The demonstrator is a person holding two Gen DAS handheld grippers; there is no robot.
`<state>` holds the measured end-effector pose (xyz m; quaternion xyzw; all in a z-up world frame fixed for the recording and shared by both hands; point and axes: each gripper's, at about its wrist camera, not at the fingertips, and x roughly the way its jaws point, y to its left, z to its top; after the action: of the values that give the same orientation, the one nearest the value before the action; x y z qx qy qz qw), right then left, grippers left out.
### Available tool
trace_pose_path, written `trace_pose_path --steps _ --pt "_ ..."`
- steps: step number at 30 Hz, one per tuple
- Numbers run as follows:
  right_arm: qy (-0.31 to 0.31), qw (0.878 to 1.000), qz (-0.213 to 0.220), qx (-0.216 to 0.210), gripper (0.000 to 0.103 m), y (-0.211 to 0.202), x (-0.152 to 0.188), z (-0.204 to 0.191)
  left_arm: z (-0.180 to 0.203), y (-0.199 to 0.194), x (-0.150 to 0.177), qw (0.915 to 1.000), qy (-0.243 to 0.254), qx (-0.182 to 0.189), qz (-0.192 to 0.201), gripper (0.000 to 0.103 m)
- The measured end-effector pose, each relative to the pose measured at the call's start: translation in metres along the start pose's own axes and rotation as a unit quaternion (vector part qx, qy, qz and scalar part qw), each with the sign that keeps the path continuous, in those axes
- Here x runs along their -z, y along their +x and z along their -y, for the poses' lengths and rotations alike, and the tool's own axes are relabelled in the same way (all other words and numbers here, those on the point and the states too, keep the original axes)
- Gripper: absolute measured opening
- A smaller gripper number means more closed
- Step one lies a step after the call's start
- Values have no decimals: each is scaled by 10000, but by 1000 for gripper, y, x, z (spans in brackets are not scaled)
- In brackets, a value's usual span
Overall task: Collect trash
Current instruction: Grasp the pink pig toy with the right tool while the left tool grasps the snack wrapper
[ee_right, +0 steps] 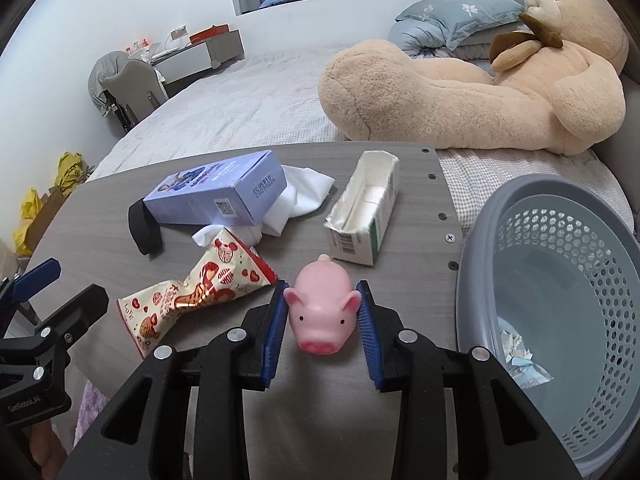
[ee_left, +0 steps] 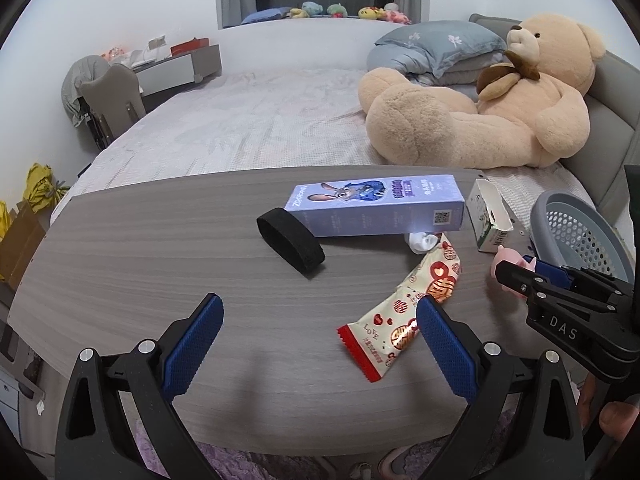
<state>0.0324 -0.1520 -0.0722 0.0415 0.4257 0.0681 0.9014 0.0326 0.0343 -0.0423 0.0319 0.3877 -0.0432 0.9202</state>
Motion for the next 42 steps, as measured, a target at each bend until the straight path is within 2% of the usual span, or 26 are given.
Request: trace_pose_path --steps 13,22,34,40,42 --pt "154 9998 90 -41 33 -33 21 14 30 18 -1 9979 456 421 -192 95" --pt "180 9996 187 138 33 -41 23 20 47 39 0 9958 718 461 -334 95" --pt "221 9995 194 141 33 -41 23 24 55 55 -4 9946 784 572 -371 94" --pt "249 9994 197 140 33 -41 23 25 59 61 -5 9936 824 619 -462 78" --pt "246 9994 202 141 33 -41 23 25 59 62 -5 9929 831 658 -533 64"
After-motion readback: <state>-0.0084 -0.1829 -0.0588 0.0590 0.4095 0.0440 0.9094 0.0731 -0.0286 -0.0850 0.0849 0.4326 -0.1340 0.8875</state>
